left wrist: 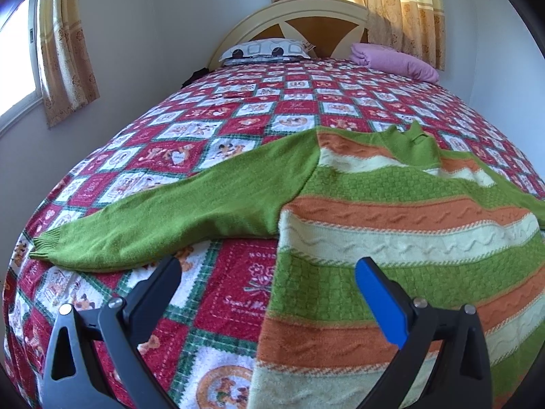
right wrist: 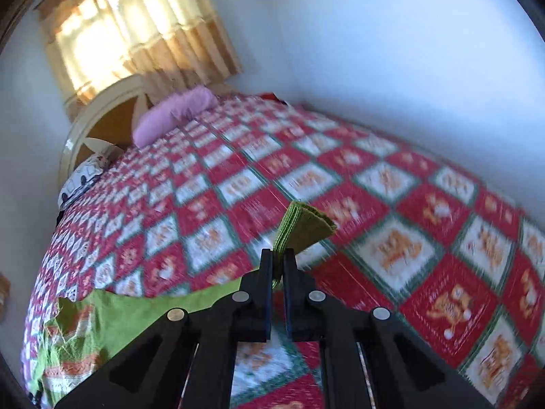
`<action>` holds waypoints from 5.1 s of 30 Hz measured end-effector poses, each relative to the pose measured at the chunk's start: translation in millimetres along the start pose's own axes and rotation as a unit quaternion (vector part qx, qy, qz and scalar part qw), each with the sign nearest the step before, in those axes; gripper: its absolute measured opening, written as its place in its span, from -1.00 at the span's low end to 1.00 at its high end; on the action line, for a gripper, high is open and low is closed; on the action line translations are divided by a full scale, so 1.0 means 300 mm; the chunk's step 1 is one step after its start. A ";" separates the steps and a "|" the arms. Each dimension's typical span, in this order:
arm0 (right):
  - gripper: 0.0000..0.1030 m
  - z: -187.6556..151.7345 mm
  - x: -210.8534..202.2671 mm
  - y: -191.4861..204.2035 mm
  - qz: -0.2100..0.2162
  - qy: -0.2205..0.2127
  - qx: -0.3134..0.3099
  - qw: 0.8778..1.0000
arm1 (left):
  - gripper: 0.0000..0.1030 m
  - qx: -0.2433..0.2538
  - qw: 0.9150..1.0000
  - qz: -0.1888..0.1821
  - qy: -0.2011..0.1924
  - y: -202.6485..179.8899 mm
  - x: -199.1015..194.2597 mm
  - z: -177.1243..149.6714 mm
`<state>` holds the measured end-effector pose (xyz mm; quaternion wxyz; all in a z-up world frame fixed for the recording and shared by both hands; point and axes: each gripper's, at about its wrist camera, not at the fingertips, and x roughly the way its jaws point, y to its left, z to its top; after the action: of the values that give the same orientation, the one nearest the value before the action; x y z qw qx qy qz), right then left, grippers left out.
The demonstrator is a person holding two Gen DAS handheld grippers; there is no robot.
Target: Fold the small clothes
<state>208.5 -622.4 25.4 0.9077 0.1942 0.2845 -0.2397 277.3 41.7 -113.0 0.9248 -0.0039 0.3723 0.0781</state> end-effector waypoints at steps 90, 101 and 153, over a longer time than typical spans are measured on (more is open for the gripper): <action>-0.09 -0.302 0.209 0.825 0.157 0.120 -0.256 0.946 | 0.86 -0.008 0.993 -0.112 0.045 -0.165 0.131 0.188; 0.07 -0.550 0.111 0.747 0.205 0.169 -0.261 0.928 | -0.27 0.015 0.990 -0.109 0.087 -0.335 0.282 0.170; 0.30 -0.518 -0.044 0.735 0.022 0.060 -0.280 0.958 | 0.95 -0.023 0.999 -0.047 0.008 0.131 0.036 0.092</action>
<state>253.5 -363.7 -37.5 0.9119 -0.0474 0.3901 -0.1186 298.1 83.7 -98.4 0.9242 -0.0437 0.3769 0.0428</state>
